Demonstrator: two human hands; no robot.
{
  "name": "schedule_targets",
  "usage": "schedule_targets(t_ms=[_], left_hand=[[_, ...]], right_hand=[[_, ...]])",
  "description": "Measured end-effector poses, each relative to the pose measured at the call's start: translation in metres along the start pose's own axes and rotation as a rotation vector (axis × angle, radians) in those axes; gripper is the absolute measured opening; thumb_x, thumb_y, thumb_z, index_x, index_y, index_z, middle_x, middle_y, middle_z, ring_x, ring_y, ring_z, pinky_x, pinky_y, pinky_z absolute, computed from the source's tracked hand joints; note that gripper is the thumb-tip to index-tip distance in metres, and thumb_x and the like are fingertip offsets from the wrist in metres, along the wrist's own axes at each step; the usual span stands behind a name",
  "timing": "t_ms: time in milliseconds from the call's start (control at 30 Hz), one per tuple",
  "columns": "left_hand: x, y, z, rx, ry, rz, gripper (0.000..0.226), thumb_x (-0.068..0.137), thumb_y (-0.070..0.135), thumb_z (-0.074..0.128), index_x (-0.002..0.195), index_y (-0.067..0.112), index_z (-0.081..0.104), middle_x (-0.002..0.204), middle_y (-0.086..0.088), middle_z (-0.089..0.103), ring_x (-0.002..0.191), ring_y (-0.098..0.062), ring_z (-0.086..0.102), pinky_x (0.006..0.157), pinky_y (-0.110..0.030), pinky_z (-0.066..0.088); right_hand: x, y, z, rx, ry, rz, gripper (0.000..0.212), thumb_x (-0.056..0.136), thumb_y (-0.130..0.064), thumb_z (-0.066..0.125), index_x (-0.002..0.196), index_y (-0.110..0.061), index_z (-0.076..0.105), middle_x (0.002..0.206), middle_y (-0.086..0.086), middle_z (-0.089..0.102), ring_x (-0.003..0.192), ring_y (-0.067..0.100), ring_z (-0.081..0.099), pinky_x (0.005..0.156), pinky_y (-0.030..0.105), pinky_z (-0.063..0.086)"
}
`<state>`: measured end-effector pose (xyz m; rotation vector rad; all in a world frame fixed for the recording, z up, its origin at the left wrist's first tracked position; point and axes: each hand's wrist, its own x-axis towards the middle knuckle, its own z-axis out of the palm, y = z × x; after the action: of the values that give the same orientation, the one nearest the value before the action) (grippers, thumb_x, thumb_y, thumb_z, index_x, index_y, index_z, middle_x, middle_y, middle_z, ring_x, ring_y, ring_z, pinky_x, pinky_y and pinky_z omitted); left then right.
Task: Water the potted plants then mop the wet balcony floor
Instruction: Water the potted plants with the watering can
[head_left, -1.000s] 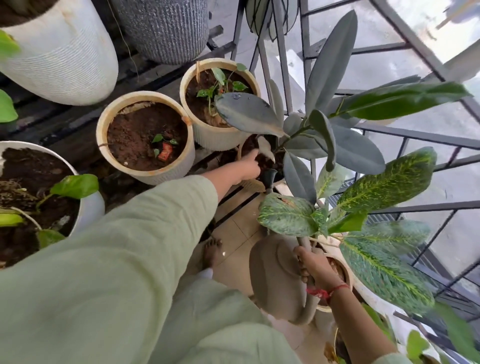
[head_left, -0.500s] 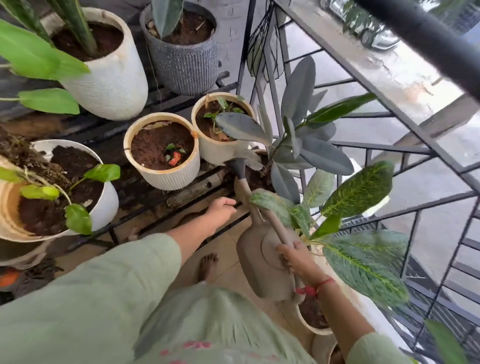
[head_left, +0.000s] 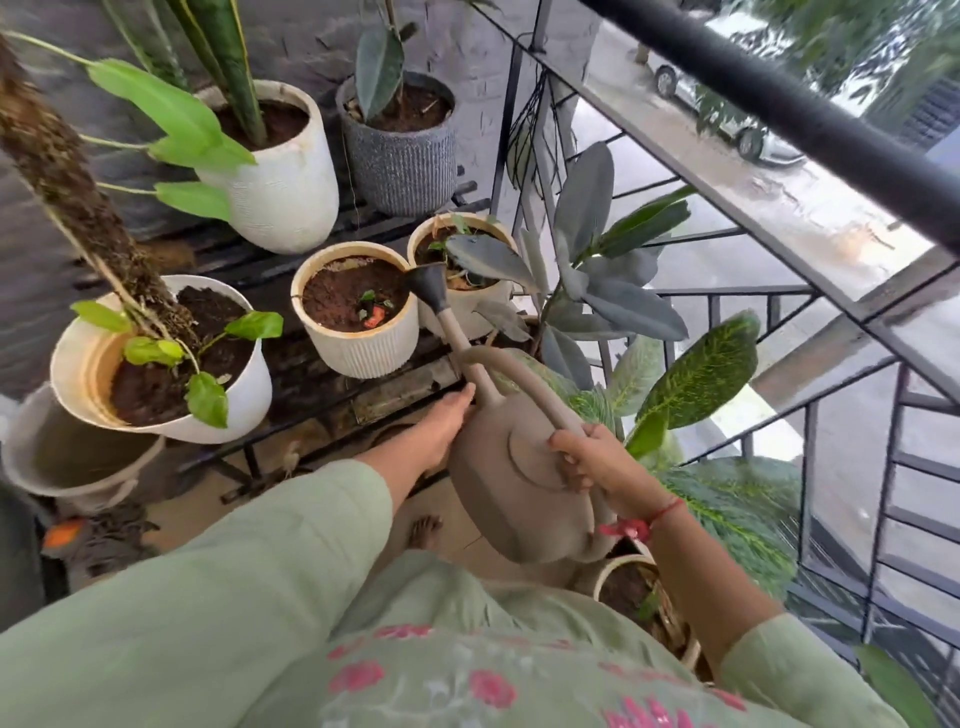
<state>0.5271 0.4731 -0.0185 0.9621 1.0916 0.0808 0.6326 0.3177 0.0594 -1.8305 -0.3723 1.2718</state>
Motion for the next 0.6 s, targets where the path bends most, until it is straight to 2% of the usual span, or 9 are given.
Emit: schedule_targets(t_ms=[67, 200, 300, 433, 533, 600], left_hand=[[-0.001, 0.006, 0.001, 0.069, 0.018, 0.021, 0.051, 0.098, 0.048, 0.037, 0.133, 0.013, 0.05, 0.124, -0.007, 0.058, 0.11, -0.022, 0.055, 0.086, -0.03, 0.042], [0.002, 0.027, 0.004, 0.127, 0.052, 0.018, 0.054, 0.097, 0.052, 0.037, 0.134, 0.015, 0.049, 0.123, -0.004, 0.057, 0.118, -0.025, 0.053, 0.097, -0.034, 0.042], [0.011, 0.041, 0.005, 0.2, 0.043, -0.02, 0.057, 0.095, 0.056, 0.038, 0.137, 0.018, 0.048, 0.129, -0.008, 0.057, 0.12, -0.029, 0.053, 0.107, -0.043, 0.039], [0.028, 0.062, 0.005, 0.279, 0.048, -0.035, 0.064, 0.094, 0.06, 0.034, 0.139, 0.016, 0.043, 0.136, -0.012, 0.052, 0.125, -0.031, 0.049, 0.109, -0.043, 0.037], [0.047, 0.078, 0.003, 0.326, 0.046, -0.037, 0.064, 0.097, 0.055, 0.031, 0.141, 0.009, 0.04, 0.138, -0.014, 0.049, 0.127, -0.031, 0.047, 0.107, -0.039, 0.037], [0.063, 0.086, -0.001, 0.362, 0.036, -0.032, 0.068, 0.095, 0.059, 0.03, 0.143, 0.011, 0.038, 0.141, -0.012, 0.047, 0.128, -0.03, 0.046, 0.109, -0.04, 0.035]], right_hand=[[-0.006, -0.001, 0.0, 0.026, -0.015, -0.029, 0.04, 0.088, -0.002, 0.051, 0.052, -0.012, 0.038, 0.036, -0.003, 0.033, 0.025, 0.008, 0.025, 0.033, 0.011, 0.018], [-0.011, -0.002, -0.002, 0.073, -0.046, -0.042, 0.042, 0.089, -0.002, 0.05, 0.05, -0.013, 0.035, 0.036, -0.002, 0.029, 0.027, 0.009, 0.022, 0.036, 0.014, 0.016], [-0.004, -0.008, -0.003, 0.094, -0.033, -0.033, 0.044, 0.089, -0.003, 0.049, 0.049, -0.014, 0.034, 0.036, -0.002, 0.027, 0.028, 0.009, 0.021, 0.038, 0.016, 0.014], [0.013, -0.02, -0.002, 0.123, 0.005, -0.005, 0.048, 0.088, -0.002, 0.051, 0.046, -0.015, 0.034, 0.036, -0.002, 0.024, 0.029, 0.009, 0.017, 0.04, 0.018, 0.01], [0.032, -0.033, 0.003, 0.117, 0.034, 0.013, 0.049, 0.088, -0.003, 0.052, 0.044, -0.016, 0.035, 0.038, -0.002, 0.024, 0.031, 0.009, 0.016, 0.044, 0.026, 0.007], [0.046, -0.043, 0.007, 0.134, 0.059, 0.033, 0.048, 0.088, -0.002, 0.051, 0.045, -0.016, 0.035, 0.038, -0.002, 0.024, 0.03, 0.009, 0.016, 0.042, 0.022, 0.008]])
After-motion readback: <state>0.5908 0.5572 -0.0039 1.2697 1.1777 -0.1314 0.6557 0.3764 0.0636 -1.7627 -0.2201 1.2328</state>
